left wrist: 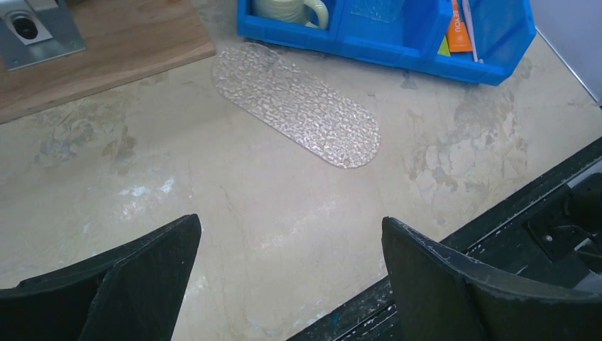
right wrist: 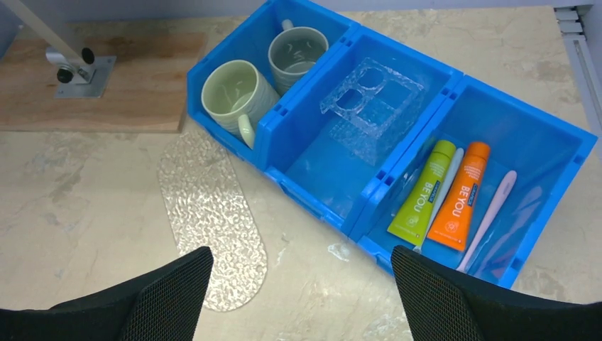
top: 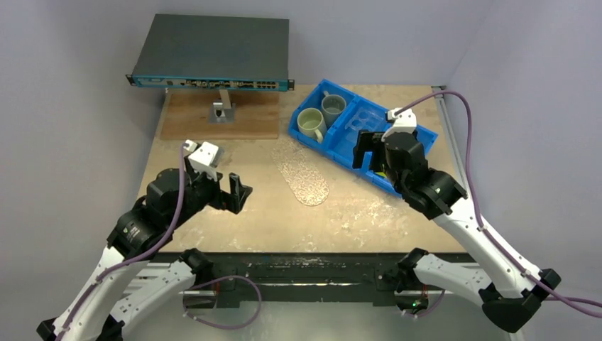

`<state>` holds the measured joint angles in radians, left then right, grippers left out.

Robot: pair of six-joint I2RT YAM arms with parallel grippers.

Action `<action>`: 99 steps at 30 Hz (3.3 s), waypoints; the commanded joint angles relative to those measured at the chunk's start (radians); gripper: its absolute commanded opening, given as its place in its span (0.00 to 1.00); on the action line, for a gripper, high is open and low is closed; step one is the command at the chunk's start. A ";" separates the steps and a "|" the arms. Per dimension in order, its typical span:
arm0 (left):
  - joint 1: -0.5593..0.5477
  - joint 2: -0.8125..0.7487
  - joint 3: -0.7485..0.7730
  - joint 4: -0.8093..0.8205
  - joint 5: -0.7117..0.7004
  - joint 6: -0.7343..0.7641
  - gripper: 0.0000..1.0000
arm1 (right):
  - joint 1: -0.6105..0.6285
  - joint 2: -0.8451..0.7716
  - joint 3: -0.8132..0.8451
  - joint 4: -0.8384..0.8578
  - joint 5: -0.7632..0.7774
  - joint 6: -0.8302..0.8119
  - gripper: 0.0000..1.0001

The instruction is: Prepare toiletry sets of a toothbrush and toothpaste on the tray

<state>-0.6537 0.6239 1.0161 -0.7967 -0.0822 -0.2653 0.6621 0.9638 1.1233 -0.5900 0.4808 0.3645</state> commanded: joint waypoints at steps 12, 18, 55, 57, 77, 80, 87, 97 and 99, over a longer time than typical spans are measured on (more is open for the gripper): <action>0.039 -0.054 -0.030 0.058 0.055 0.017 1.00 | 0.001 0.013 0.053 -0.096 0.090 0.046 0.99; 0.056 -0.050 -0.028 0.059 0.076 0.013 1.00 | -0.004 0.056 0.091 -0.142 0.147 0.055 0.99; 0.083 -0.146 -0.039 0.044 0.040 0.020 1.00 | -0.072 0.502 0.089 0.167 -0.315 0.160 0.81; 0.084 -0.147 -0.039 0.043 0.035 0.020 1.00 | -0.049 0.544 0.110 0.182 -0.325 0.164 0.80; 0.084 -0.140 -0.042 0.044 0.024 0.023 1.00 | 0.027 0.966 0.436 0.237 -0.373 0.128 0.66; 0.083 -0.135 -0.042 0.043 0.023 0.023 1.00 | 0.031 1.029 0.494 0.237 -0.387 0.118 0.59; 0.084 -0.132 -0.043 0.043 0.018 0.026 1.00 | 0.039 1.135 0.597 0.240 -0.393 0.113 0.28; 0.086 -0.130 -0.044 0.043 0.015 0.026 1.00 | 0.043 1.226 0.654 0.286 -0.382 0.111 0.00; 0.086 -0.131 -0.043 0.043 0.015 0.027 1.00 | 0.044 1.243 0.659 0.293 -0.382 0.112 0.00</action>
<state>-0.5758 0.4843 0.9829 -0.7723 -0.0574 -0.2508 0.7002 2.1925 1.7340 -0.3386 0.0872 0.4820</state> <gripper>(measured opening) 0.999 0.002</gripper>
